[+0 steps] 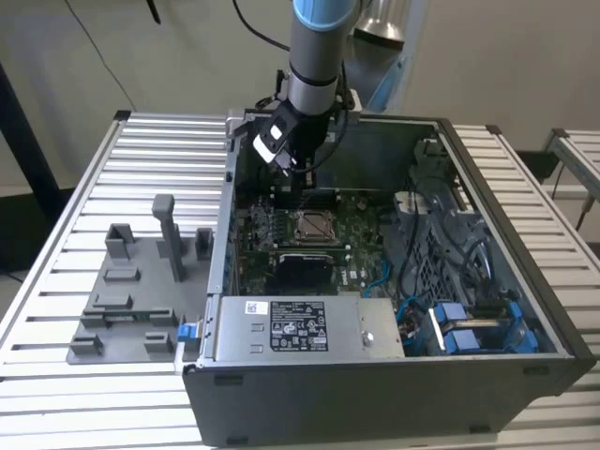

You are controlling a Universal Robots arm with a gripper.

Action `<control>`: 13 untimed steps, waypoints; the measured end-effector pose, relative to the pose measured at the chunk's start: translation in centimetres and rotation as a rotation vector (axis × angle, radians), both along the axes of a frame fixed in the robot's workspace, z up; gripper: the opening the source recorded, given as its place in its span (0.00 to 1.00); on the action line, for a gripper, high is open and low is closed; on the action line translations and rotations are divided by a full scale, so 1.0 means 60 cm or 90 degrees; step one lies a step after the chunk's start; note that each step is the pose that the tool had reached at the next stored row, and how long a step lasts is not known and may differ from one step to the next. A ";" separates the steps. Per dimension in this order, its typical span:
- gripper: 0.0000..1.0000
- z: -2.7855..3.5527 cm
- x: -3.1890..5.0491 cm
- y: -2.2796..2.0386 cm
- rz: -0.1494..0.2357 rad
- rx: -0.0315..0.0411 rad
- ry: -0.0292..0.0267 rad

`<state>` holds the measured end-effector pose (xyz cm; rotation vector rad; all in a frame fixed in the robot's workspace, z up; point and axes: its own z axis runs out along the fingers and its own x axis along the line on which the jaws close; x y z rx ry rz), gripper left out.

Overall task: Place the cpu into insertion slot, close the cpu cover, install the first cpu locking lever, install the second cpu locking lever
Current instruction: 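Install the first cpu locking lever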

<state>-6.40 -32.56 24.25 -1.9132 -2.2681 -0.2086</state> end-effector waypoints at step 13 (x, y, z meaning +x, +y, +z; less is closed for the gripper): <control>0.11 -0.001 0.000 -0.0002 0.131 0.0012 -0.0571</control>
